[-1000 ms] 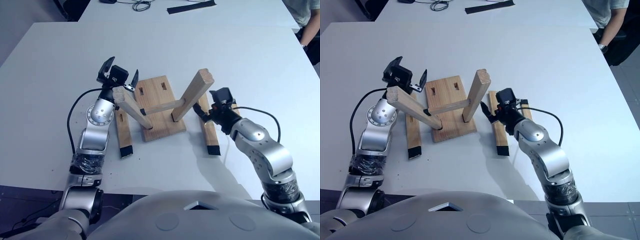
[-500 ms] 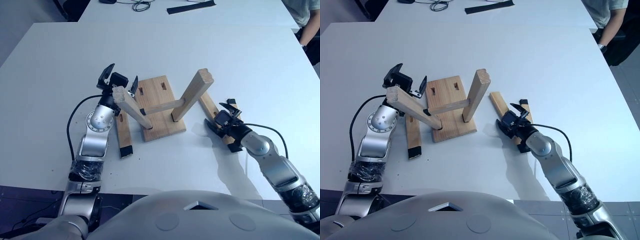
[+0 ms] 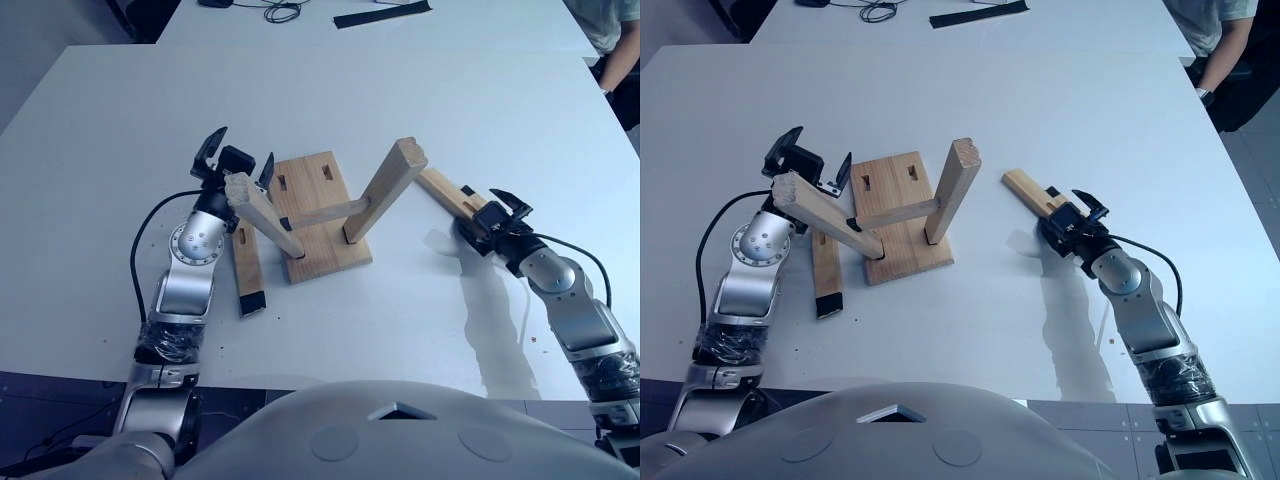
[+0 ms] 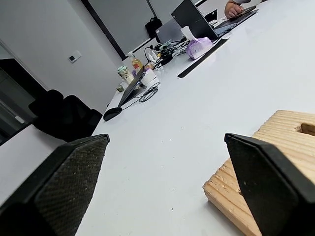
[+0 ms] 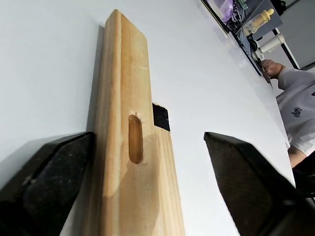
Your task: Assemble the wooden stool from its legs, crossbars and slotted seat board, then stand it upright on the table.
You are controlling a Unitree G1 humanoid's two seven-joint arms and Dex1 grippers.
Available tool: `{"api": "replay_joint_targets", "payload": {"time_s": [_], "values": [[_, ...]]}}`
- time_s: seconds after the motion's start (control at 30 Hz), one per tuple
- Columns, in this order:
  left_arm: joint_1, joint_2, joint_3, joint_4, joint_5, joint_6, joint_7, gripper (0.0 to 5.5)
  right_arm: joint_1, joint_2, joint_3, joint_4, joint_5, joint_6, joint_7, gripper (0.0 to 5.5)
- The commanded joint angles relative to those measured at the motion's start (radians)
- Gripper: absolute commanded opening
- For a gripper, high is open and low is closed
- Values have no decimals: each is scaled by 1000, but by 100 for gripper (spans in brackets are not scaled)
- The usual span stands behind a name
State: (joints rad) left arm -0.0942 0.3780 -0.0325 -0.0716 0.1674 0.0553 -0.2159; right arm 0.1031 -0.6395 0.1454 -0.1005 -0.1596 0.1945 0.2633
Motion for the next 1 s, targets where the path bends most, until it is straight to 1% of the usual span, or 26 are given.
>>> {"api": "replay_joint_targets", "payload": {"time_s": [0.03,0.13,0.33,0.47,0.57,0.63,0.7,0.87,1.0], "values": [[-47,32,-41,81,29,-93,-41,434,37,23,-4,-106,16,55,49,415],[-114,25,-99,191,52,-207,-67,434,57,10,2,-269,84,136,153,415],[-273,35,-159,480,119,-417,-55,434,74,-124,12,-538,225,278,420,415],[-376,70,-198,709,196,-553,-21,434,53,-144,17,-660,362,384,521,415],[-428,79,-243,866,259,-638,10,434,-4,-96,54,-700,450,455,538,415],[-456,66,-256,959,272,-662,24,434,-53,-38,113,-681,476,497,523,415],[-481,52,-259,1028,272,-676,38,434,-95,6,180,-633,460,511,503,415],[-524,25,-295,1132,293,-715,54,434,-170,99,298,-556,457,546,472,415],[-542,21,-309,1169,290,-727,52,434,-202,154,383,-466,398,517,431,415]]}}
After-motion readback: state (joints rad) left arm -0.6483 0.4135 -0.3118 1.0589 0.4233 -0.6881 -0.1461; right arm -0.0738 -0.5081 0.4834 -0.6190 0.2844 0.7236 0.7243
